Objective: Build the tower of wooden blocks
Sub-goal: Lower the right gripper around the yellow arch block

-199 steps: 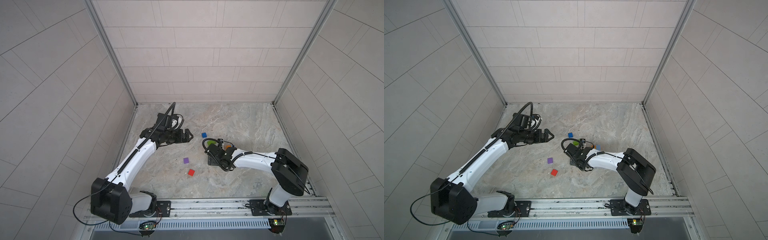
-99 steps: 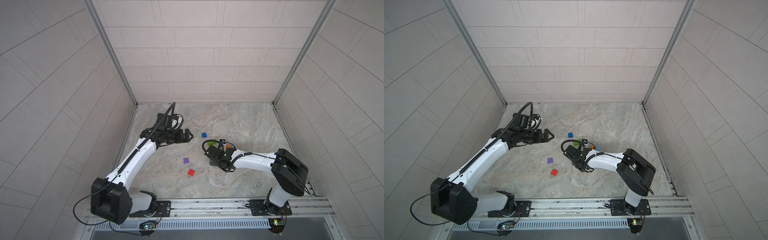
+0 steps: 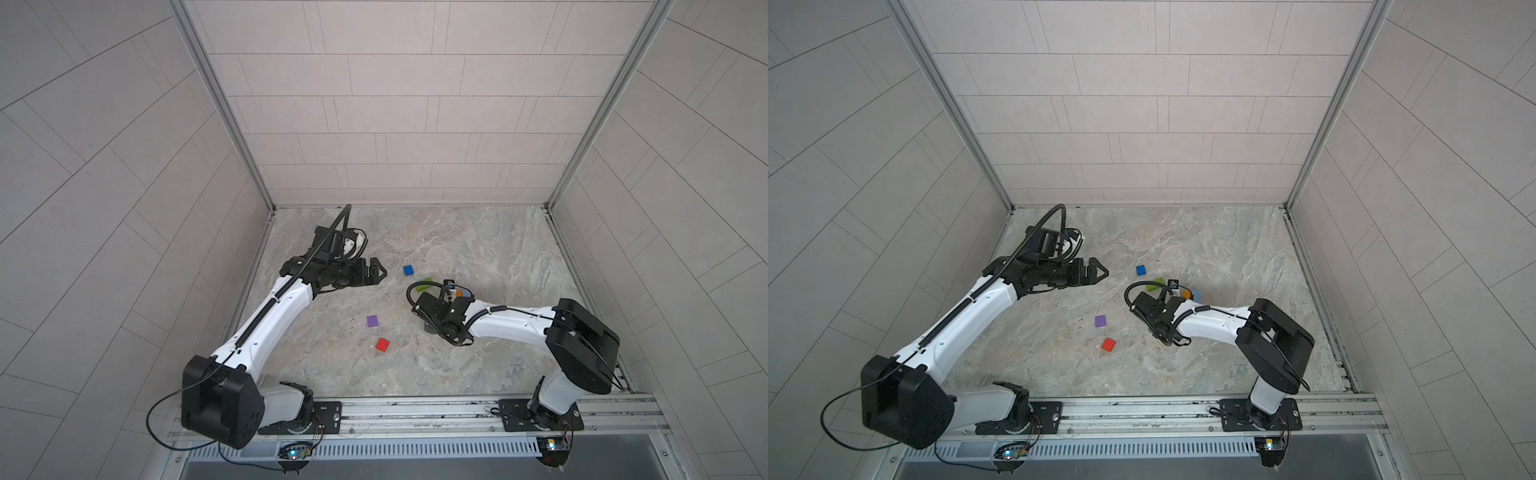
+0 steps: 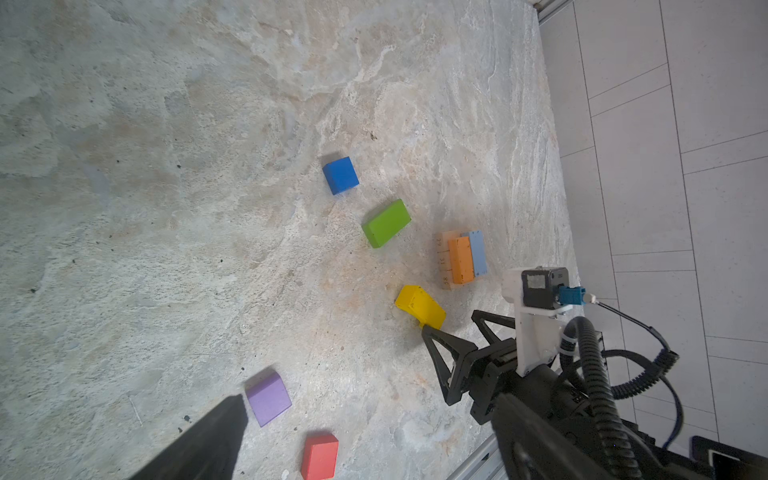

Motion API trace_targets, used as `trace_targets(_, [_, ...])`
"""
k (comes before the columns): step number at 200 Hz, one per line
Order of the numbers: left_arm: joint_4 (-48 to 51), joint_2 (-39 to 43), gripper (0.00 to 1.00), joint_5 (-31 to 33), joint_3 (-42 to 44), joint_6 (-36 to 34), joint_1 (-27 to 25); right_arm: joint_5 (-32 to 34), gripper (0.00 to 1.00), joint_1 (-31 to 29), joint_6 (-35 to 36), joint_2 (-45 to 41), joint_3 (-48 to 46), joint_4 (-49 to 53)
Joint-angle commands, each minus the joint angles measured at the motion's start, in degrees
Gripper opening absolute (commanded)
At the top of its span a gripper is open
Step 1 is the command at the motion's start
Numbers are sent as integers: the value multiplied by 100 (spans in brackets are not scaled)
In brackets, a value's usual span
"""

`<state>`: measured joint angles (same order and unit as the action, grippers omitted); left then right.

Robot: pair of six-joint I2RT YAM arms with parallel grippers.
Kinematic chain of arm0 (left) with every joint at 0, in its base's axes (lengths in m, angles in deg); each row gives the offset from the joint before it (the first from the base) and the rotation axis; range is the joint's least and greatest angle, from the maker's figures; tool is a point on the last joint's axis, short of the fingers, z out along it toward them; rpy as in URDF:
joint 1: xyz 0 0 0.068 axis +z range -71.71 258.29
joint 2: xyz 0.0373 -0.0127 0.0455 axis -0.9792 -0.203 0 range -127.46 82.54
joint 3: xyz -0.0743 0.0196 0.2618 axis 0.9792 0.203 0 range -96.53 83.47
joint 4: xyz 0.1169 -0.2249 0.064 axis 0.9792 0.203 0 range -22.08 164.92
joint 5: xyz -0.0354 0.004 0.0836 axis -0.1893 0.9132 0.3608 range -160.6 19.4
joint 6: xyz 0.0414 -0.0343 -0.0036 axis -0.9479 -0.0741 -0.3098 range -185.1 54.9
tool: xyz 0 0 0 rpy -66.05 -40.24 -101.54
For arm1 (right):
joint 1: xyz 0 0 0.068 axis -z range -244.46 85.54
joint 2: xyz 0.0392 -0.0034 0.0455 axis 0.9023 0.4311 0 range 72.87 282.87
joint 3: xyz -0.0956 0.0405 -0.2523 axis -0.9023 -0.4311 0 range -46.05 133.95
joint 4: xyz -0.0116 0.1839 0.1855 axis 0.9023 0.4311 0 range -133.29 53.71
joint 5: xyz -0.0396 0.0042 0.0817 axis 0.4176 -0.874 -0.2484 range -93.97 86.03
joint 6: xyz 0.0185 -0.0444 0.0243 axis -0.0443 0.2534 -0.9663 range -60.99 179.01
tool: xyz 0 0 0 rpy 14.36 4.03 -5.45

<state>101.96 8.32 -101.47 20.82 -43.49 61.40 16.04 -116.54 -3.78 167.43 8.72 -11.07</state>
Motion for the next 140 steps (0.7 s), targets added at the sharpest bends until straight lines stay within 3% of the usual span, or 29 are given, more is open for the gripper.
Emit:
trace_targets(1, [-51, 92, 100, -75, 52, 28, 36, 249, 89, 22, 6, -334, -28, 329])
trace_targets(63, [-76, 113, 100, -191, 50, 63, 36, -42, 89, -44, -406, -669, 117, -69])
trace_targets(103, [-67, 174, 100, -186, 40, 52, 40, 249, 99, -171, -1230, -261, 426, -11])
trace_targets(140, [-84, 166, 100, -222, 43, 56, 39, 568, 100, -375, -1679, 255, 777, 186])
